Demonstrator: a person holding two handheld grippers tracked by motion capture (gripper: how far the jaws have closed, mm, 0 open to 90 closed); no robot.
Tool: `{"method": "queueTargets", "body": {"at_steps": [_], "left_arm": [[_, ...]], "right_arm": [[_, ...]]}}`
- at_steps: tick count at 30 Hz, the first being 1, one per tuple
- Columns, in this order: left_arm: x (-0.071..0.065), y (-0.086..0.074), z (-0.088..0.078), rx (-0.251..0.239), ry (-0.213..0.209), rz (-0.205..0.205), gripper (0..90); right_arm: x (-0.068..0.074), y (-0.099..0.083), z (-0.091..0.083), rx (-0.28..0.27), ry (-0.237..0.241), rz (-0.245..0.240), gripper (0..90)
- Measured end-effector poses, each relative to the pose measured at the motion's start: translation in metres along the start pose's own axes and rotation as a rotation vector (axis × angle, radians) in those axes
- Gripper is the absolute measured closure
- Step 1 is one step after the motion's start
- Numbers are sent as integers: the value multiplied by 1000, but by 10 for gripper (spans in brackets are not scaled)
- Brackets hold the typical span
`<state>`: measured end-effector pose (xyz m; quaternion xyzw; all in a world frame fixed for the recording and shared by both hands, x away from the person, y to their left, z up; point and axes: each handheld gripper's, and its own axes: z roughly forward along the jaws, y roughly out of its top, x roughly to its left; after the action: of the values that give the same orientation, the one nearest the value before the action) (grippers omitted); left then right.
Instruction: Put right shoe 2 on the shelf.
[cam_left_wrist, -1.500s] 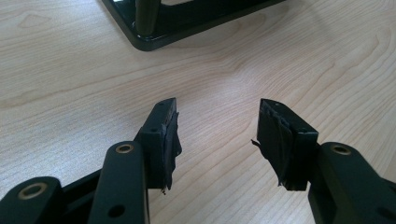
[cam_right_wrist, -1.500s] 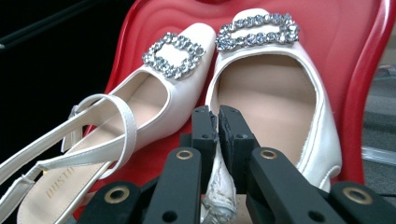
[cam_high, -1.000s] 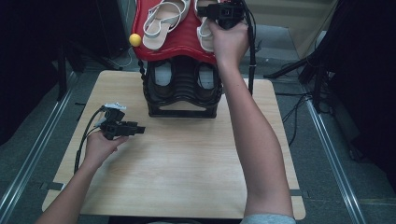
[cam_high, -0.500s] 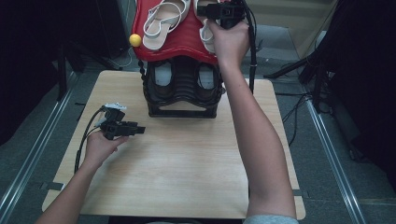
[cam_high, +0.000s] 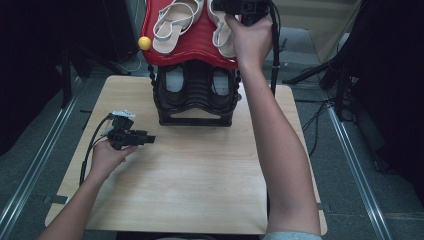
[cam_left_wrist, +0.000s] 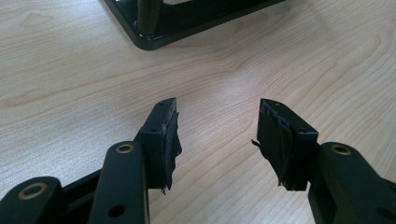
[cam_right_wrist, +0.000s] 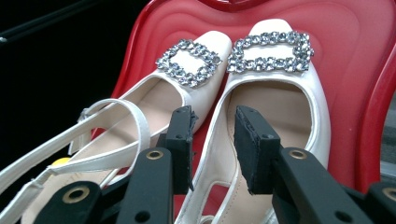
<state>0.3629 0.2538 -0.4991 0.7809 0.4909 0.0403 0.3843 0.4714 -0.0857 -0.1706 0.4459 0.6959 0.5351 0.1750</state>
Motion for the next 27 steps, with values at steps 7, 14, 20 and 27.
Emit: {"method": "queueTargets", "body": {"at_steps": [7, 14, 20, 27], "left_arm": [[1, 1, -2, -2, -6, -8, 487], [0, 0, -2, -3, 1, 4, 490], [0, 0, -1, -1, 1, 6, 488], [0, 0, -1, -2, 5, 10, 489]], "right_arm": [[-6, 0, -6, 11, -1, -34, 650], [-17, -3, -15, -1, -7, -41, 608], [-32, -7, -25, -11, -18, -27, 578], [-51, -14, -32, 1, -35, -4, 569]]}}
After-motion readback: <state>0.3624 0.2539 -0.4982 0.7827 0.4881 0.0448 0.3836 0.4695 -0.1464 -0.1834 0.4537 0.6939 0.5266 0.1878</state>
